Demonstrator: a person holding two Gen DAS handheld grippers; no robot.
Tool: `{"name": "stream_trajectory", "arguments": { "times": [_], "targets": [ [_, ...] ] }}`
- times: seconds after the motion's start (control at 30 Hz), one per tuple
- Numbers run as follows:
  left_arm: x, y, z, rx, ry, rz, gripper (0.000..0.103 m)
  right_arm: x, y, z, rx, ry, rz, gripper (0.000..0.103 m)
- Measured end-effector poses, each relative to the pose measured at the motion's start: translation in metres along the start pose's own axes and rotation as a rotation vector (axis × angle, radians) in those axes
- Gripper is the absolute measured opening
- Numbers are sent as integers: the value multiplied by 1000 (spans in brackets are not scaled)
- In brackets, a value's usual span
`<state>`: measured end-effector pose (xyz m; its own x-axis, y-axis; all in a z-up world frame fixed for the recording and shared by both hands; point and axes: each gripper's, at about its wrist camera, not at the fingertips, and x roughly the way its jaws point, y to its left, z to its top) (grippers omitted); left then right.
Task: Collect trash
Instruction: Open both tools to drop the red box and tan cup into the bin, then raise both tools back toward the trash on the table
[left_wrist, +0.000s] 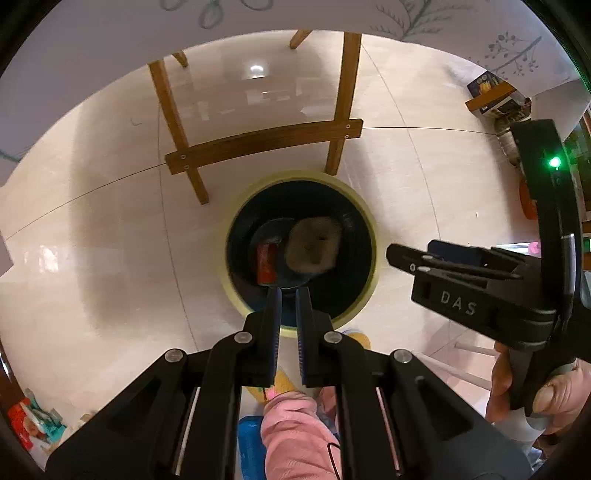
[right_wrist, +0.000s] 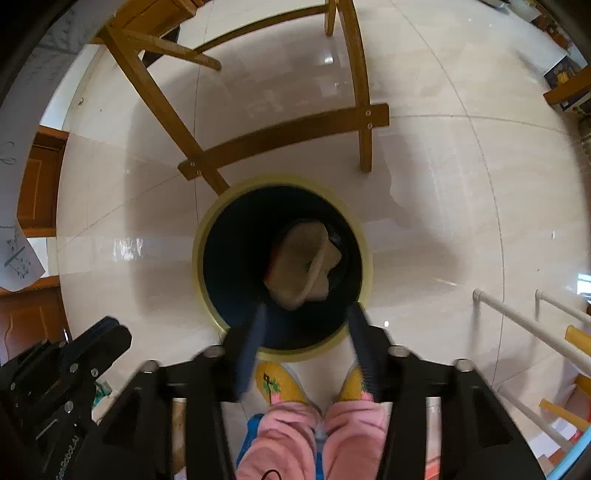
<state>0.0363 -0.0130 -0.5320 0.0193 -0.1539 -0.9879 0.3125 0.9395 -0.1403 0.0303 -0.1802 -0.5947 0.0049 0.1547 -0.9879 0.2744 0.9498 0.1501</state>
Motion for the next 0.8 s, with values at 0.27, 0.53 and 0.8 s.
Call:
{"name": "stream_trajectory", "arguments": {
  "times": [0.27,0.53,0.8],
  "targets": [
    [-51,15,-8,-36,-32,44,6,-29,7,-12,-13,10,19,53],
    [-147,12,-14,-58,-86,80,6,-133,19,-37,-58,-26,38,53],
    [-275,-14,-18,-55,-175,91,6,-274,46,-50,-133,-145,77,53]
  ]
}}
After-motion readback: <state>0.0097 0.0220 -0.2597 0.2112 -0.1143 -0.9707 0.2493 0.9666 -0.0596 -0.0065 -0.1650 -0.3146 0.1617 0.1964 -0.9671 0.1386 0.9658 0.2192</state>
